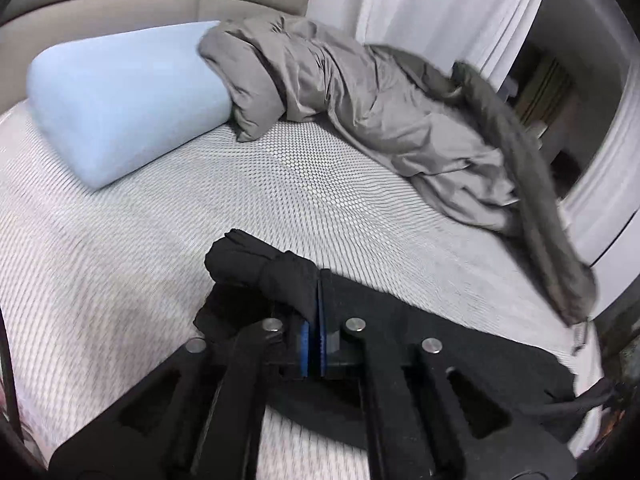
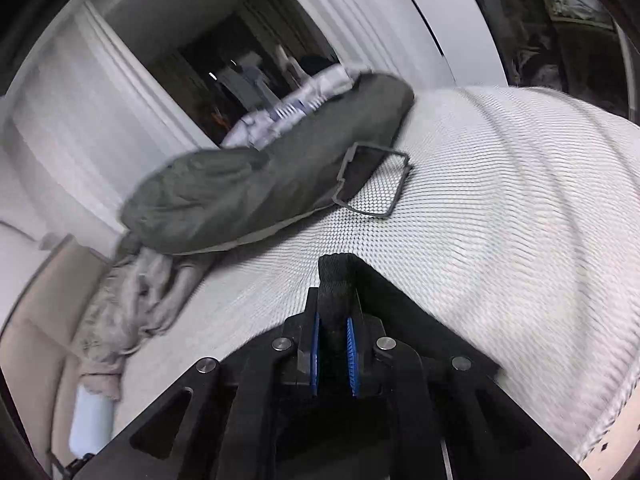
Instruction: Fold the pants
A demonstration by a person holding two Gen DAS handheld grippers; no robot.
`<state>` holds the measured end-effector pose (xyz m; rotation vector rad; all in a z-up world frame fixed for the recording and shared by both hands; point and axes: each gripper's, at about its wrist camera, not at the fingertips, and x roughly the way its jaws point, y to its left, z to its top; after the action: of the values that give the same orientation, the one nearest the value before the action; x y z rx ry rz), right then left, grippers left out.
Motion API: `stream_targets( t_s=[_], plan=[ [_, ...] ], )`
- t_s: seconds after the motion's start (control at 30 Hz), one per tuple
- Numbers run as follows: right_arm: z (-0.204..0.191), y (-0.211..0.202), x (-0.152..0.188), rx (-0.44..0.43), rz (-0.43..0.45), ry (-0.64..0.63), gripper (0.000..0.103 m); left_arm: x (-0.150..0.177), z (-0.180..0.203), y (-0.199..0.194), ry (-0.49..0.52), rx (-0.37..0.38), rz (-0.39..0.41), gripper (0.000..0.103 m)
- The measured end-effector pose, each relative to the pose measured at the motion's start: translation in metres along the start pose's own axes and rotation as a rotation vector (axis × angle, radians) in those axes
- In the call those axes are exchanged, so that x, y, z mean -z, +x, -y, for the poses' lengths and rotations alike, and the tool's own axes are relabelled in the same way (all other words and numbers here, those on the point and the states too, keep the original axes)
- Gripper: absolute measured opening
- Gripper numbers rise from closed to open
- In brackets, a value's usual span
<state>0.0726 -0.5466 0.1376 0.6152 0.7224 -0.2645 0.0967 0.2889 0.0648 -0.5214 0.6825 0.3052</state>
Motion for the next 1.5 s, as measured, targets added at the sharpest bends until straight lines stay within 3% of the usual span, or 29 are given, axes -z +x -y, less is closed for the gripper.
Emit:
stream_targets(
  t_s=[0.03,0.1,0.13,0.23,0.3,0.43,0.5,0.6,0.7,0.73,0.8,0.83,0.87,1.03,1.13,1.2,1.3,1.4,1.47,1.5],
  plan=[
    [-0.004,0.024,-0.008,0.024,-0.013,-0.001,0.015,-0.007,0.005,0.017,0.005,-0.015,-0.020,0.013],
    [-0.014,0.060,-0.017,0.130,0.006,-0.036,0.048,-0.019,0.010,0.051,0.002,-0.022,-0.093,0.030],
    [-0.016,0.066,-0.017,0.154,0.012,-0.047,0.049,-0.019,0.011,0.060,0.000,-0.017,-0.110,0.034],
    [-0.022,0.064,-0.006,0.122,-0.005,-0.082,0.051,-0.020,0.007,0.051,0.024,-0.081,-0.064,0.067],
    [-0.024,0.050,0.009,0.099,0.002,-0.127,0.057,-0.017,-0.003,0.035,0.016,-0.073,-0.025,0.072],
    [-0.024,0.013,0.051,0.004,-0.004,-0.176,0.072,0.009,-0.017,0.003,-0.012,-0.042,-0.023,0.072],
    [-0.027,-0.002,0.072,-0.040,-0.019,-0.174,0.081,0.032,-0.019,-0.007,-0.038,-0.006,-0.065,0.070],
    [-0.027,-0.017,0.102,-0.091,-0.076,-0.163,0.082,0.070,-0.019,-0.013,-0.071,0.036,-0.122,0.064],
    [-0.026,-0.030,0.128,-0.123,-0.078,-0.158,0.083,0.091,-0.009,0.009,-0.086,0.063,-0.197,0.057],
    [-0.024,-0.032,0.136,-0.128,-0.079,-0.153,0.084,0.095,-0.007,0.021,-0.082,0.056,-0.218,0.050],
    [-0.020,-0.032,0.146,-0.148,-0.088,-0.139,0.084,0.102,-0.007,0.046,-0.110,0.018,-0.265,0.021],
    [-0.016,-0.030,0.149,-0.153,-0.095,-0.135,0.084,0.106,-0.010,0.052,-0.137,0.028,-0.262,0.001],
    [-0.011,-0.029,0.150,-0.146,-0.103,-0.134,0.084,0.108,-0.014,0.051,-0.148,0.038,-0.251,0.001],
    [0.009,-0.030,0.148,-0.052,-0.067,-0.175,0.084,0.120,-0.024,-0.001,-0.089,0.019,-0.158,0.001],
    [0.025,-0.027,0.145,-0.048,-0.074,-0.143,0.084,0.130,-0.024,-0.002,-0.041,-0.030,-0.175,0.001],
    [0.034,-0.026,0.141,-0.045,-0.083,-0.130,0.084,0.129,-0.027,-0.001,-0.058,-0.055,-0.189,0.001],
    [0.054,-0.035,0.133,-0.028,-0.055,-0.067,0.084,0.128,-0.032,-0.018,-0.103,-0.018,-0.170,0.008],
    [0.083,-0.042,0.126,-0.045,-0.041,0.064,0.084,0.130,-0.041,-0.040,-0.139,0.011,-0.146,0.030],
    [0.100,-0.032,0.124,-0.080,-0.076,0.150,0.084,0.135,-0.050,-0.044,-0.190,0.003,-0.156,0.058],
    [0.107,-0.021,0.123,-0.098,-0.104,0.195,0.084,0.138,-0.054,-0.043,-0.217,-0.005,-0.162,0.060]
  ],
)
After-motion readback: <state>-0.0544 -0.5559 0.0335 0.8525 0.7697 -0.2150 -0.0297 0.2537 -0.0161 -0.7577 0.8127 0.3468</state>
